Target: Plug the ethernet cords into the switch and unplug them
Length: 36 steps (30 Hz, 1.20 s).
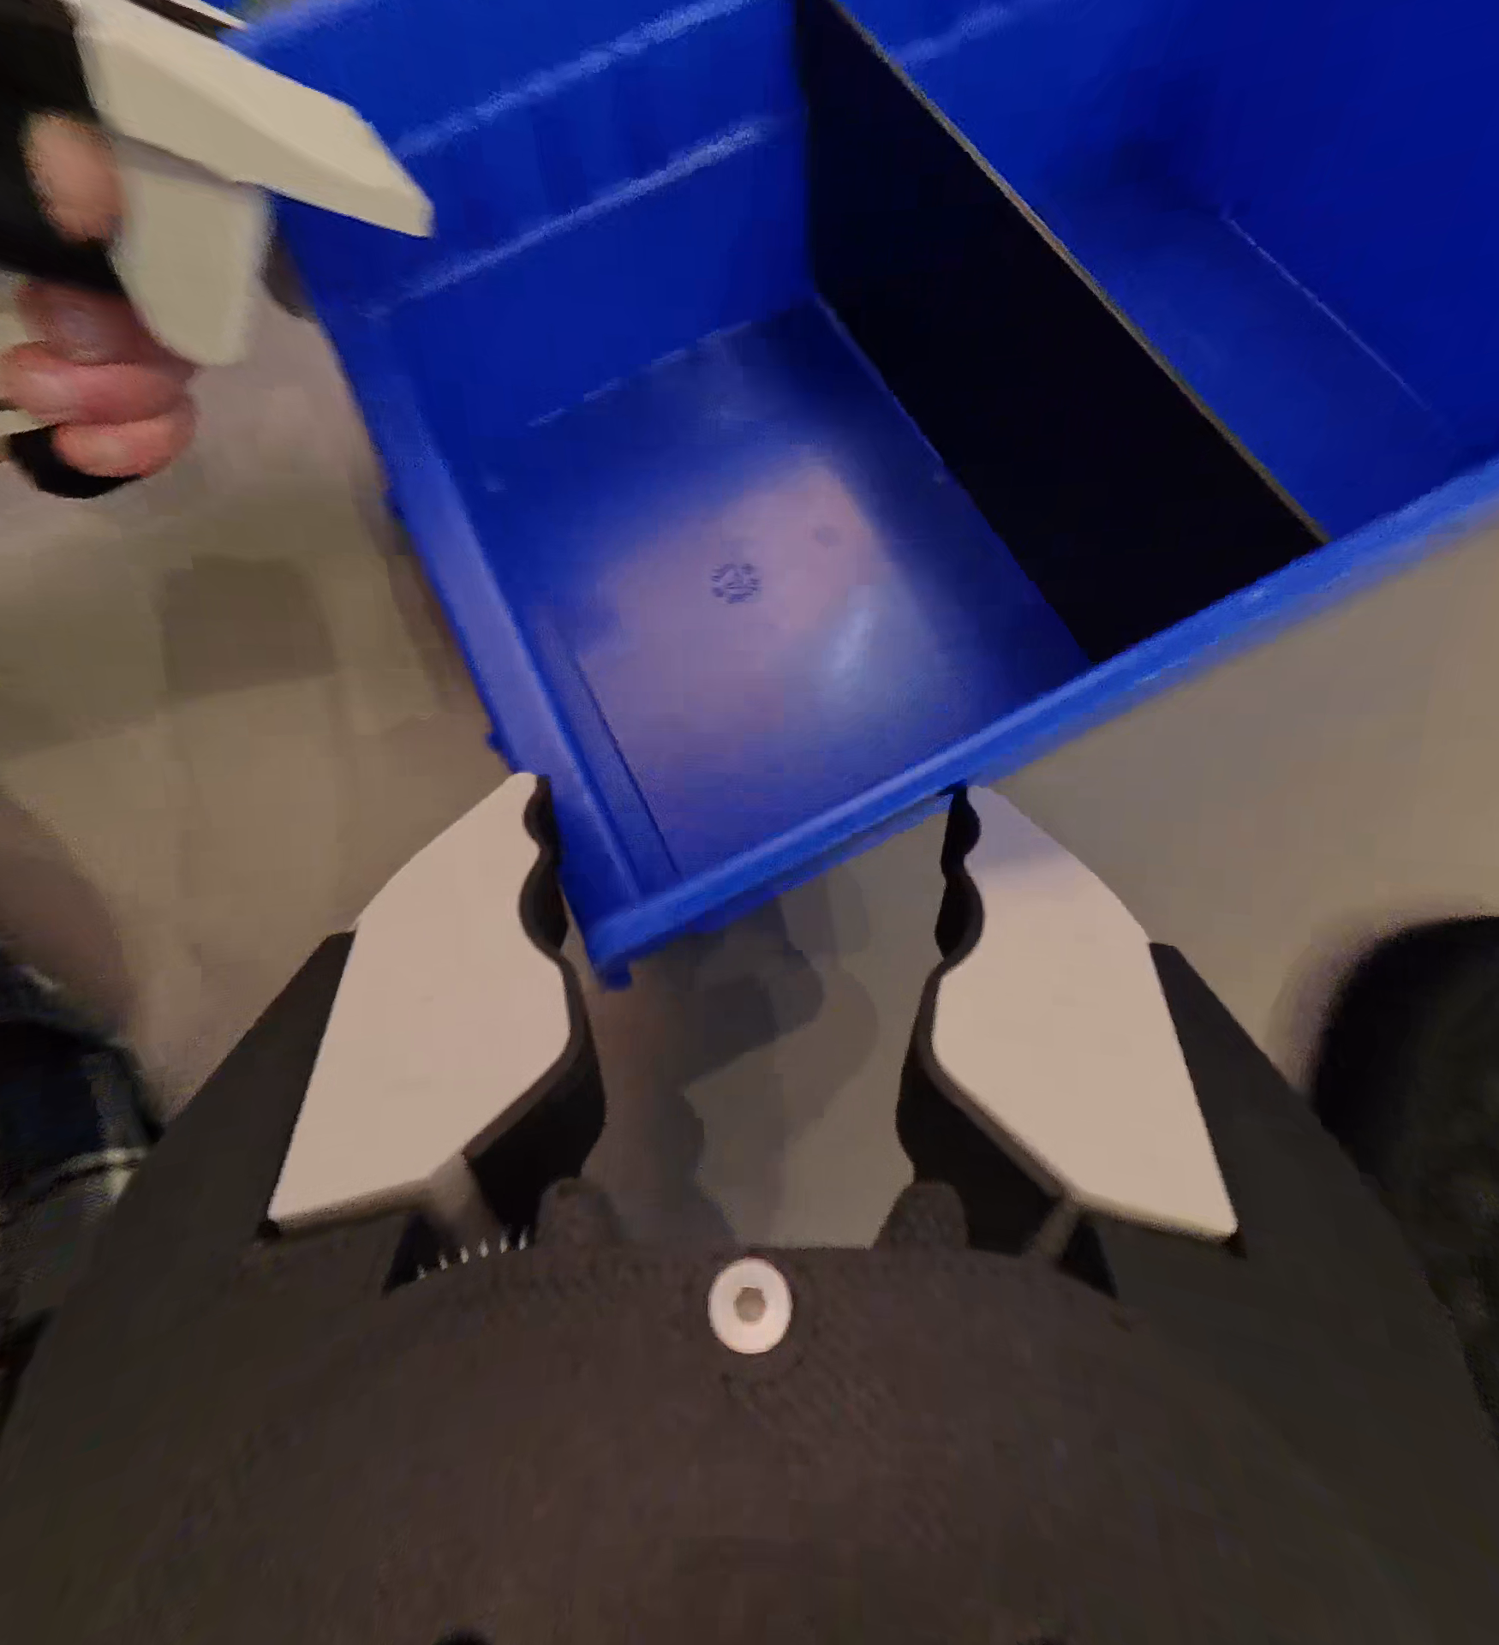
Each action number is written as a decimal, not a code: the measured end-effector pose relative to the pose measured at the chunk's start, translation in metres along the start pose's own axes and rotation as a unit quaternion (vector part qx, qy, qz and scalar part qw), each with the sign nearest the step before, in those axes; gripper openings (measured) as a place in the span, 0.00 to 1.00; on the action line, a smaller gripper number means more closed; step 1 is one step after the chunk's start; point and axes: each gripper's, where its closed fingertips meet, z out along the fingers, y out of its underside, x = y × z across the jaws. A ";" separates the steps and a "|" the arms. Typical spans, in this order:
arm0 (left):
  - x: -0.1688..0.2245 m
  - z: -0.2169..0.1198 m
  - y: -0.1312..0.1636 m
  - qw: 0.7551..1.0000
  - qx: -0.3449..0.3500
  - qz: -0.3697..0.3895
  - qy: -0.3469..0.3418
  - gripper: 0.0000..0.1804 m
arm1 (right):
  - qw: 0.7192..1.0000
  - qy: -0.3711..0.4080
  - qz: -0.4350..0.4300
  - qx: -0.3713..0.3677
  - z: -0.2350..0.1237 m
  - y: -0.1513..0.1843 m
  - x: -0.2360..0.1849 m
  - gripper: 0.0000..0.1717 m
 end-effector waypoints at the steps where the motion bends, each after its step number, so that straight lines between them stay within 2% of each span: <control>1: 0.002 0.007 -0.001 1.000 -0.001 0.008 0.004 0.21 | 1.000 0.006 0.000 -0.013 -0.002 -0.001 0.015 0.45; 3: 0.007 0.023 -0.007 1.000 -0.014 0.022 0.013 0.23 | 0.999 0.008 0.013 -0.034 -0.002 -0.002 0.042 0.35; 5: 0.007 0.041 -0.016 0.999 -0.024 0.036 0.014 0.24 | 0.998 0.009 0.029 -0.058 0.000 -0.004 0.069 0.31; 7: 0.011 0.061 -0.025 0.999 -0.034 0.023 0.026 0.25 | 0.995 0.040 0.017 -0.086 0.000 -0.008 0.103 0.22; 11: 0.021 0.105 -0.043 0.998 -0.041 0.007 0.045 0.27 | 0.986 0.084 0.013 -0.144 0.000 -0.015 0.174 0.13; 19: 0.031 0.198 -0.086 0.999 -0.014 -0.020 0.046 0.29 | 0.976 0.127 0.012 -0.177 0.006 -0.036 0.304 0.05; 25: 0.022 0.234 -0.109 0.999 -0.008 -0.016 0.039 0.30 | 0.977 0.126 0.018 -0.170 0.017 -0.051 0.352 0.05; 27: 0.020 0.231 -0.111 0.998 -0.021 -0.014 0.051 0.33 | 0.979 0.127 0.028 -0.156 0.017 -0.057 0.357 0.09; 28: 0.021 0.223 -0.113 0.998 -0.016 -0.018 0.058 0.35 | 0.979 0.142 0.041 -0.136 0.012 -0.062 0.361 0.21; 30: 0.026 0.196 -0.107 0.998 -0.017 0.005 0.060 0.38 | 0.976 0.187 0.040 -0.107 -0.008 -0.073 0.364 0.32; 33: 0.042 0.138 -0.079 0.995 -0.039 0.059 0.070 0.41 | 0.971 0.234 -0.014 -0.048 -0.044 -0.098 0.334 0.34; 36: 0.039 0.069 -0.050 0.991 -0.041 0.121 0.042 0.38 | 0.973 0.211 -0.091 0.002 -0.056 -0.120 0.261 0.28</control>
